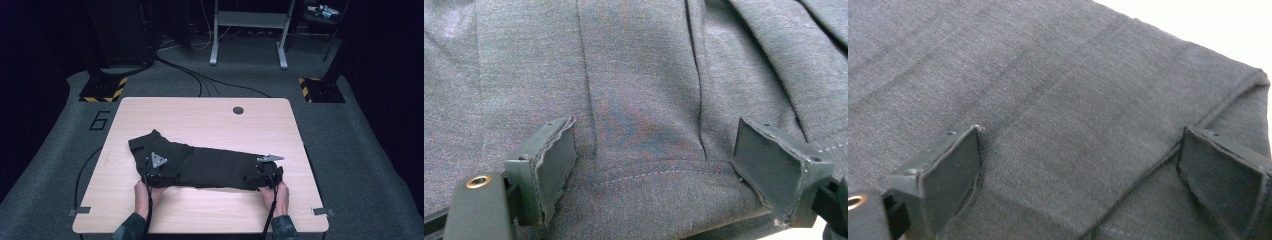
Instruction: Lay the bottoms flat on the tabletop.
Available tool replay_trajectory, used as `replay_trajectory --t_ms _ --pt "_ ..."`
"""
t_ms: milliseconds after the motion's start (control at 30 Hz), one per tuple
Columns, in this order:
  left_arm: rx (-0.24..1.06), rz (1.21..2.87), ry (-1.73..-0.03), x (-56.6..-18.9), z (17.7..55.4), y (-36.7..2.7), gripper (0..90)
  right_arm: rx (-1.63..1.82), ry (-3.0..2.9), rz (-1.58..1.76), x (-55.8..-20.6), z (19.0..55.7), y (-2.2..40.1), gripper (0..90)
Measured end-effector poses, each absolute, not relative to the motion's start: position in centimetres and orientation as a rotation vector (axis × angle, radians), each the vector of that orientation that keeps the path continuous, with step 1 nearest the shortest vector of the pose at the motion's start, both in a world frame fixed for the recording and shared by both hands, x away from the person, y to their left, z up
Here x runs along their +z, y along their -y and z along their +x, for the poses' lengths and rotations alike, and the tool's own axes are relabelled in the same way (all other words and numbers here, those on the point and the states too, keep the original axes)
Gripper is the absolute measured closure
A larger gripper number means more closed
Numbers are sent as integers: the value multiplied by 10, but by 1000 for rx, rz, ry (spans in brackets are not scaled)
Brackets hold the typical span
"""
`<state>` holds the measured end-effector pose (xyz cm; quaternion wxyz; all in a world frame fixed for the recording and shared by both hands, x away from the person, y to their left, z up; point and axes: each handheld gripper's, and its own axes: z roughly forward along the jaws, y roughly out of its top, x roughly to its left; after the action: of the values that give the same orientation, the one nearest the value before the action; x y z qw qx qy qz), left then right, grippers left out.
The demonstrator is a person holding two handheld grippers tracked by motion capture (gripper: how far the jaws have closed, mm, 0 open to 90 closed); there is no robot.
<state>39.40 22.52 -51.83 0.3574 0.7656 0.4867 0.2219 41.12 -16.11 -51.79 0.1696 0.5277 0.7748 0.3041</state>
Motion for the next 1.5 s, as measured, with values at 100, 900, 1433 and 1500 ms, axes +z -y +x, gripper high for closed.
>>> replay_trajectory --t_ms 100,900,1433,1500 --pt "521 2010 -1225 -515 385 -226 173 868 -2209 1486 -518 412 167 33" --pt "554 1894 -1274 -512 369 -313 292 939 -2214 1382 -507 360 156 272" --pt "663 1939 -1264 -515 361 -309 778 984 -2151 1334 -514 353 159 803" --pt "677 1935 -1250 -512 360 -310 783 989 -2144 1327 -512 351 159 819"
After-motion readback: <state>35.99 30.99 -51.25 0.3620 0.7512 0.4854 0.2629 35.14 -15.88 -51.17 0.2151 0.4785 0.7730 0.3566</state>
